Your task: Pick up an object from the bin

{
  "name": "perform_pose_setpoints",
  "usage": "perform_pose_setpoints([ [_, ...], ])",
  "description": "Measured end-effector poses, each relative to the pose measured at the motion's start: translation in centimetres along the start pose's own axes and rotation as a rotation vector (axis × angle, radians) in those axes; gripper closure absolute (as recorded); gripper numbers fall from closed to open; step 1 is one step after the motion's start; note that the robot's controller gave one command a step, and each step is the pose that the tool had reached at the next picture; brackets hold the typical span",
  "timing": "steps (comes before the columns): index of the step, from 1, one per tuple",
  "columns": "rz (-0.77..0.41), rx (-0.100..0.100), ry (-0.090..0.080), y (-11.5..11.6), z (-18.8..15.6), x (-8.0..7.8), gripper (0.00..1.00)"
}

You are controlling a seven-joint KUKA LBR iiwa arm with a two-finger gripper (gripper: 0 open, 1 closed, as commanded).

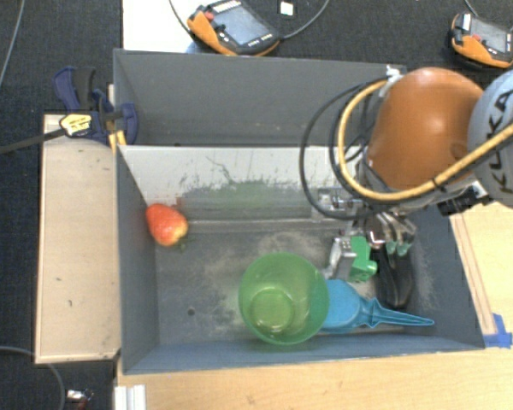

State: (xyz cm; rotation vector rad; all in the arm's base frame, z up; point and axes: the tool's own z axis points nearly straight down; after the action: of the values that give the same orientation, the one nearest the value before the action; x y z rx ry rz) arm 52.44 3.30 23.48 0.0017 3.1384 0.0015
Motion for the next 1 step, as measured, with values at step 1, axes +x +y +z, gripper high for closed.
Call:
perform_pose_setpoints([
  [1,0.000,0.000,0.000,0.00,0.00,0.00,0.00],
])
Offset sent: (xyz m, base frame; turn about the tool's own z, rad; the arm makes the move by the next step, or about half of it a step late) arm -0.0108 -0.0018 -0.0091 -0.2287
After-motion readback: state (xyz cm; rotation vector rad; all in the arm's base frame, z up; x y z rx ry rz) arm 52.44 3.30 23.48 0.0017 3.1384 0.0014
